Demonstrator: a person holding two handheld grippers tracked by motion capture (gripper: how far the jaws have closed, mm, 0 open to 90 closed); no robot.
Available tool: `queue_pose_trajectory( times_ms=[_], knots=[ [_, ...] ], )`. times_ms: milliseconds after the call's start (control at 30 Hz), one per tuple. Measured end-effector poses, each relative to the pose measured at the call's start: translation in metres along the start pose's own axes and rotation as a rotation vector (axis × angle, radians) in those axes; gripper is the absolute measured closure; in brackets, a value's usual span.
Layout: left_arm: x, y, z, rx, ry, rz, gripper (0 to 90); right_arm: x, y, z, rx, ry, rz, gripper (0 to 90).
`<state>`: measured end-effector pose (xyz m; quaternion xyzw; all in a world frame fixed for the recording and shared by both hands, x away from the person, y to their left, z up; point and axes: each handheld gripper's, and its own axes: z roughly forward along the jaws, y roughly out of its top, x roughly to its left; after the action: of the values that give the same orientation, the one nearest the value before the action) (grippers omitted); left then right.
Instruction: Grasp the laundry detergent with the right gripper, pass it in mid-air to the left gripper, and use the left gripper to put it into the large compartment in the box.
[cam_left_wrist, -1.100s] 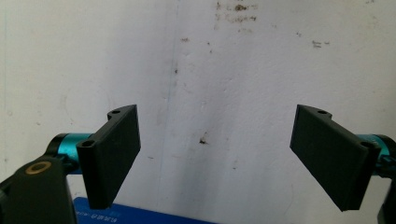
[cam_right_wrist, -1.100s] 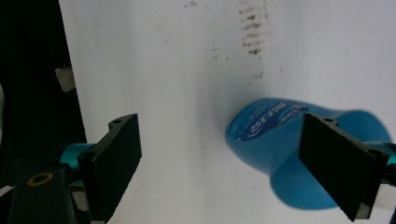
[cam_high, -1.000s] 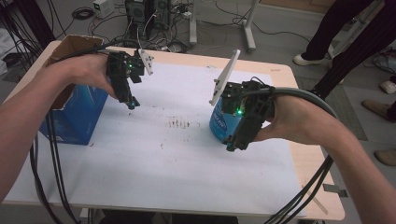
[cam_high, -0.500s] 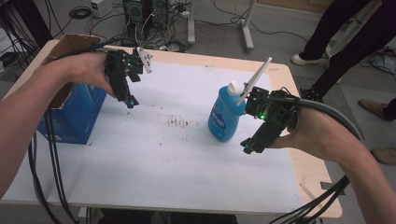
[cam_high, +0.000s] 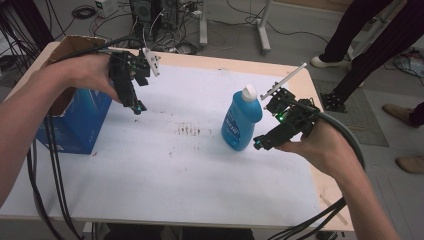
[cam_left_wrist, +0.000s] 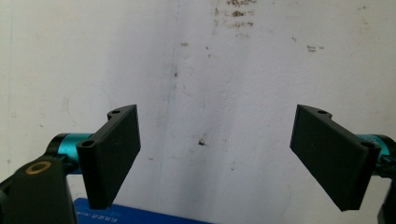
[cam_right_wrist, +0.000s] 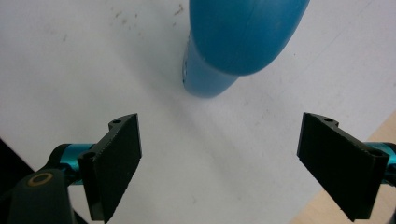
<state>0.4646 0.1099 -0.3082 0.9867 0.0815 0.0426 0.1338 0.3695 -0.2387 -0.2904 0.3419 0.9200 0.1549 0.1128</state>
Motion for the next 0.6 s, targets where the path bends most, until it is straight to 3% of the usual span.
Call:
queue_pose_trajectory(
  times_ms=[267, 600],
  knots=[
    [0.001, -0.001, 0.0, 0.003, 0.003, 0.008, 16.0, 0.001, -0.001, 0.012, -0.113, -0.012, 0.086, 13.2],
    [0.002, -0.003, -0.001, -0.004, 0.008, 0.001, 16.0, 0.003, -0.002, 0.036, -0.176, -0.052, 0.155, 13.2]
  ],
)
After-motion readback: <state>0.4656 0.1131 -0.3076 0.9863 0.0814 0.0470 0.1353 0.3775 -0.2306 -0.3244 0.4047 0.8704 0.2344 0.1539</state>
